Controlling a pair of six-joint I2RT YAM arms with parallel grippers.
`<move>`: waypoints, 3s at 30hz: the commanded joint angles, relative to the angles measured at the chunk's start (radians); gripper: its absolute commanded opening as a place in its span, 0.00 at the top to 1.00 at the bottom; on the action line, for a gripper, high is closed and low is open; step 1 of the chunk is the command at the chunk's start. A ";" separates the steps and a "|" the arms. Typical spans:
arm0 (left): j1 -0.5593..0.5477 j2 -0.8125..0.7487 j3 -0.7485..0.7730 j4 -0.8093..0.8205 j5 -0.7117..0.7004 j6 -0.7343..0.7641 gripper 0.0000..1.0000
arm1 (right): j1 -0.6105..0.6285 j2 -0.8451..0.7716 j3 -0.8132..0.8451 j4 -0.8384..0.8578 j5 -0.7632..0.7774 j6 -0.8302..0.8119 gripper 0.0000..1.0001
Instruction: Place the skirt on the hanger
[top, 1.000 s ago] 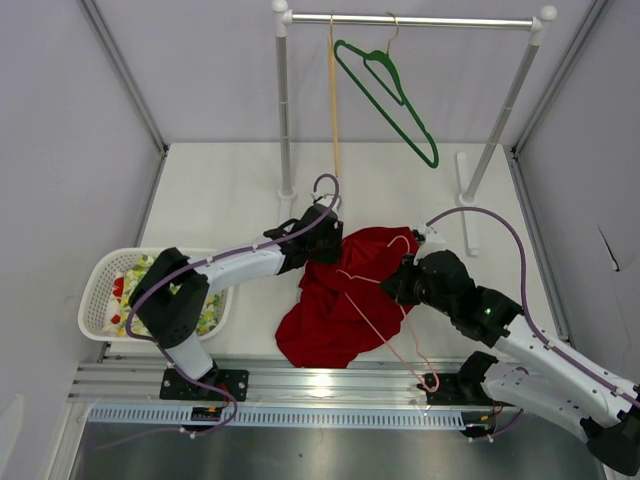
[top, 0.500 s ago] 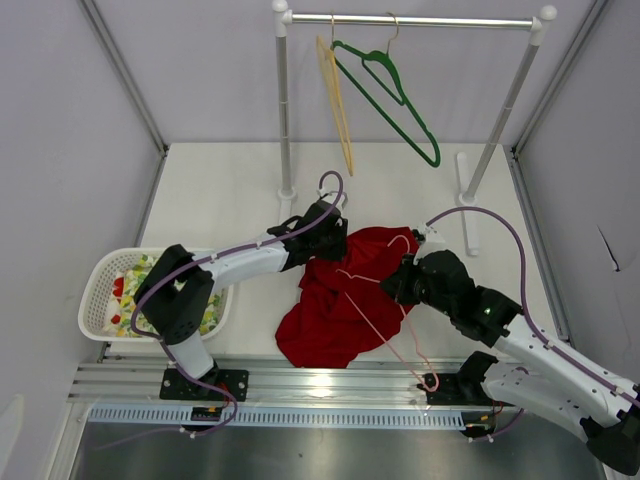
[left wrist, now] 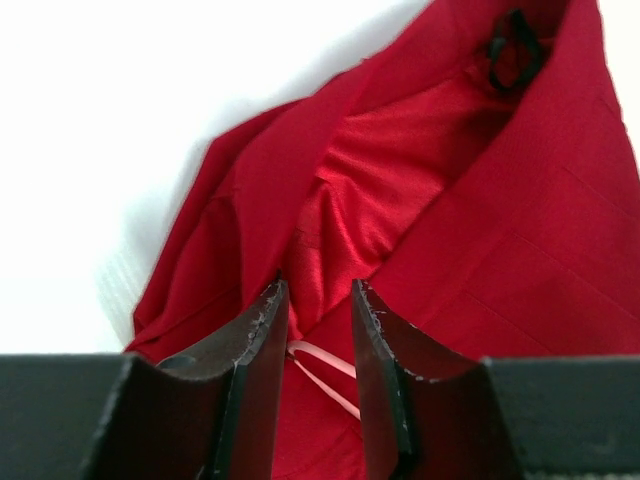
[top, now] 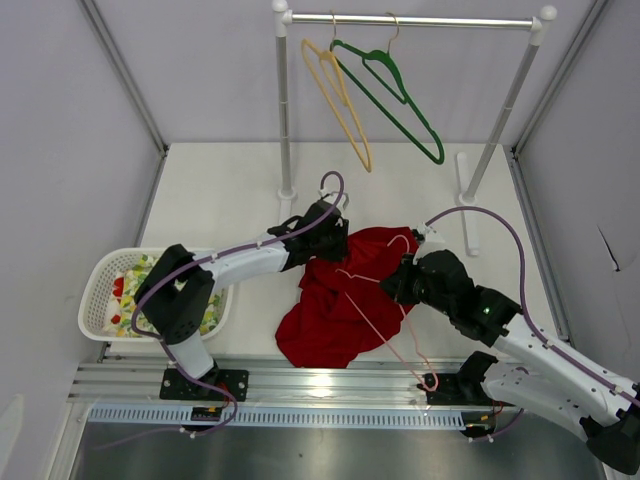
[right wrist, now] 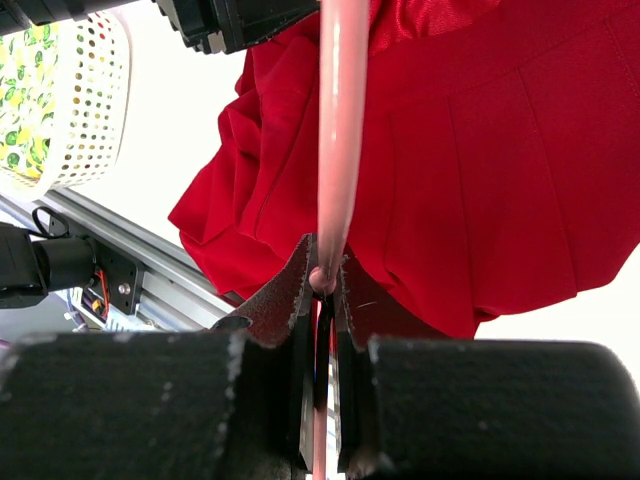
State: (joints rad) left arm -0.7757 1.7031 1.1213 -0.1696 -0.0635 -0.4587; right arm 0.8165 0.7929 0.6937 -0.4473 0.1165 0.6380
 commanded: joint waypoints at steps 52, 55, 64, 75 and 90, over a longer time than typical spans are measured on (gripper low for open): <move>0.024 0.102 0.117 -0.074 -0.075 0.052 0.64 | 0.007 -0.032 0.007 -0.034 0.028 -0.012 1.00; 0.024 0.102 0.117 -0.071 -0.075 0.049 0.67 | 0.006 -0.038 0.006 -0.037 0.031 -0.012 1.00; 0.035 0.092 0.127 -0.074 -0.076 0.060 0.92 | 0.007 -0.049 0.012 -0.048 0.048 -0.015 1.00; 0.062 -0.017 0.057 -0.002 -0.027 0.095 1.00 | 0.004 -0.092 0.058 -0.016 0.173 -0.087 1.00; 0.156 -0.049 -0.034 0.059 0.056 0.040 1.00 | 0.076 -0.195 -0.020 0.154 -0.047 0.040 1.00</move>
State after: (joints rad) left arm -0.6483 1.6730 1.1004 -0.1585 -0.0349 -0.3958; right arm 0.8616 0.6056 0.6949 -0.3634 0.1272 0.6136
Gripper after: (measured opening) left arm 0.005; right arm 0.077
